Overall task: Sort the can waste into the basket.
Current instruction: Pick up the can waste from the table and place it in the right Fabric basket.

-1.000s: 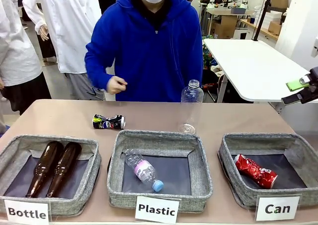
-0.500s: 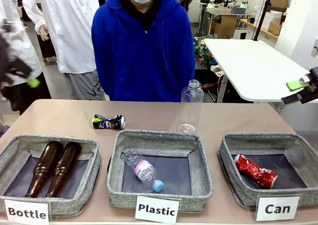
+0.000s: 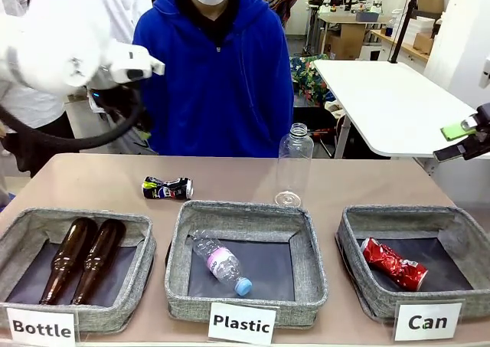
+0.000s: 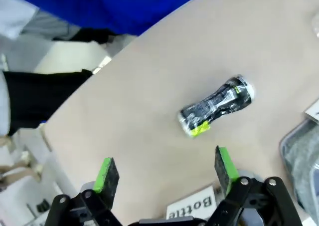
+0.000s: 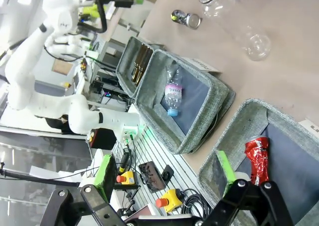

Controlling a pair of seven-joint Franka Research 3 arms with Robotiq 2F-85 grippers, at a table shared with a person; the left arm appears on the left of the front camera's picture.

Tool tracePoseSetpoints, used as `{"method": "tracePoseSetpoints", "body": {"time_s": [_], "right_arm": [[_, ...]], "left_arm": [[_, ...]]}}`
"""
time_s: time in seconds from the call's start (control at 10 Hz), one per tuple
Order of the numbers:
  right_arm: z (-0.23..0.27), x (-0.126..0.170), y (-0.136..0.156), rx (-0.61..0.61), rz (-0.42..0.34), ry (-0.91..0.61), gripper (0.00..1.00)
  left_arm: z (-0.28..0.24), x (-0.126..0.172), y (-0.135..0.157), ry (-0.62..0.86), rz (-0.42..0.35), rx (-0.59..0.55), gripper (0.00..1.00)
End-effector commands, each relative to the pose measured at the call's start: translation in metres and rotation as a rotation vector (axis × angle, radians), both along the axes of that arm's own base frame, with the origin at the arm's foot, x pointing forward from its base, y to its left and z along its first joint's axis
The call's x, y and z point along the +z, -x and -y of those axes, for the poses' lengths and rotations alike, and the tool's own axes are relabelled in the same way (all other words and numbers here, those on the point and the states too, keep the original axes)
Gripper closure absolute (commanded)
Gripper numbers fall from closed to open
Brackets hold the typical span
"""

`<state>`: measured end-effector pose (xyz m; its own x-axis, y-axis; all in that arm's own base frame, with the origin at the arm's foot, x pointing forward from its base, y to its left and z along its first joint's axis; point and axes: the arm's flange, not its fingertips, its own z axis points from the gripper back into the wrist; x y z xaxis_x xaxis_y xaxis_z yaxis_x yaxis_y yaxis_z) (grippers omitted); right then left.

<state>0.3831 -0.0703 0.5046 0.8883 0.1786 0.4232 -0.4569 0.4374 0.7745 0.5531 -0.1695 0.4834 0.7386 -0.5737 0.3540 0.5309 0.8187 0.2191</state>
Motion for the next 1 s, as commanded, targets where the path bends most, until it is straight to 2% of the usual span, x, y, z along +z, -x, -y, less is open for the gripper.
{"method": "tracePoseSetpoints", "body": {"time_s": [0.0, 0.1, 0.2, 0.4, 0.6, 0.7, 0.9], "right_arm": [[0.003, 0.002, 0.001, 0.016, 0.011, 0.002, 0.00], [0.003, 0.002, 0.001, 0.016, 0.011, 0.002, 0.00], [0.003, 0.002, 0.001, 0.016, 0.011, 0.002, 0.00], [0.003, 0.002, 0.001, 0.016, 0.011, 0.002, 0.00], [0.003, 0.002, 0.001, 0.016, 0.011, 0.002, 0.00], [0.003, 0.002, 0.001, 0.016, 0.011, 0.002, 0.00], [0.003, 0.002, 0.001, 0.016, 0.011, 0.002, 0.00]], "left_arm": [[0.015, -0.019, -0.022, -0.017, -0.108, -0.088, 0.00], [0.022, -0.035, -0.022, -0.004, -0.150, -0.115, 0.00], [0.022, -0.047, -0.019, 0.028, -0.200, -0.201, 0.00], [0.011, -0.064, -0.009, 0.060, -0.270, -0.192, 0.00], [0.005, -0.072, -0.002, 0.076, -0.280, -0.190, 0.00], [0.021, -0.076, -0.013, 0.055, -0.263, -0.189, 0.00], [0.021, -0.076, -0.013, 0.055, -0.263, -0.189, 0.00]]}}
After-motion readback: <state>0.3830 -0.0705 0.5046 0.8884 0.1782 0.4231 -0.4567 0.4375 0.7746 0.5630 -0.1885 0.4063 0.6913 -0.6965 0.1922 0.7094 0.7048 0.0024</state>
